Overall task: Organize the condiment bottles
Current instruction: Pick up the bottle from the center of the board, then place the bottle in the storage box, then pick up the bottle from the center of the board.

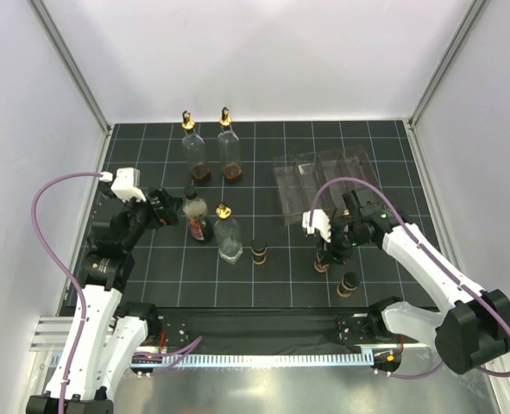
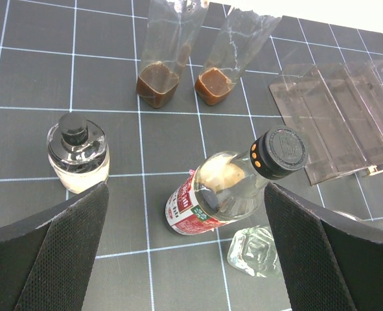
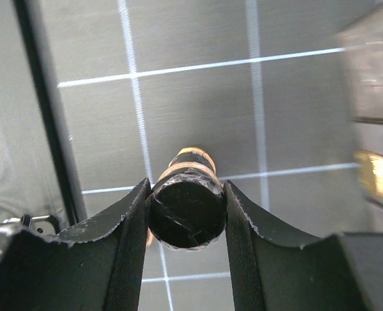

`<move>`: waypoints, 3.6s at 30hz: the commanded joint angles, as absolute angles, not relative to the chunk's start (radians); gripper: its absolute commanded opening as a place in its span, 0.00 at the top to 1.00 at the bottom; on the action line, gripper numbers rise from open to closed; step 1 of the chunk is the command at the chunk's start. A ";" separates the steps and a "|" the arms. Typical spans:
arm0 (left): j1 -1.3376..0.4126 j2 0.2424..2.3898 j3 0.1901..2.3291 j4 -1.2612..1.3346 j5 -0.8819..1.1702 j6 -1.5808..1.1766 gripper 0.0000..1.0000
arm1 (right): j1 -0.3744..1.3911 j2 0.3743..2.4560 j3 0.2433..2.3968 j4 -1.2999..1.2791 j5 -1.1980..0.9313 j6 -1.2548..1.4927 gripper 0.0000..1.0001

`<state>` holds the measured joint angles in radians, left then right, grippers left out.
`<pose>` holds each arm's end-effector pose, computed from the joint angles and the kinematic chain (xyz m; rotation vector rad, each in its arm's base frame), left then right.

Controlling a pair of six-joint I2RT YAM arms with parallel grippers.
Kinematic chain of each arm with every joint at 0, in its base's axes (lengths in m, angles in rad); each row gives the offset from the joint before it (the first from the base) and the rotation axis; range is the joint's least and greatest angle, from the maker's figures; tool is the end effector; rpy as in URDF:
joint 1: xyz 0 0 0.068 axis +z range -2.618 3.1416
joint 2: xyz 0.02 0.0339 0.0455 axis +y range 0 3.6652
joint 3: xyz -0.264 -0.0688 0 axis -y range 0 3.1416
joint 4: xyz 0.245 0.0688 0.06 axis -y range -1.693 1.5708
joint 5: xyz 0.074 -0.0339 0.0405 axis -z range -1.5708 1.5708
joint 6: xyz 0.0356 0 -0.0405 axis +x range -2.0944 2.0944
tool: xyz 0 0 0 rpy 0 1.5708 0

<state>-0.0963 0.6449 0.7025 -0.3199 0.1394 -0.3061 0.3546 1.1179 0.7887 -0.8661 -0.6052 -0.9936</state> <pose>0.1545 -0.0199 0.3179 -0.0951 1.8476 -0.4095 0.1745 0.0862 0.2324 -1.7023 1.8895 0.6010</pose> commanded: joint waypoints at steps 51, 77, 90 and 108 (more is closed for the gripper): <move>-0.098 0.638 0.716 -0.324 0.109 -0.281 0.00 | -0.075 1.911 1.716 -0.388 -0.155 -0.077 0.96; -0.097 0.644 0.718 -0.327 0.106 -0.279 0.00 | -0.066 2.068 1.732 -0.347 -0.144 -0.138 0.39; -0.098 0.638 0.718 -0.328 0.104 -0.279 0.00 | -0.066 1.919 1.689 -0.342 -0.121 -0.210 0.19; -0.100 0.609 0.732 -0.336 0.066 -0.302 0.00 | -0.064 1.335 1.240 -0.583 -0.642 -0.497 0.14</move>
<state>-0.0978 0.6189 0.7025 -0.3347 0.0860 -0.3019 -0.0696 1.4158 1.3087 -0.4820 -0.4568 -0.3969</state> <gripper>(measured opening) 0.996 0.863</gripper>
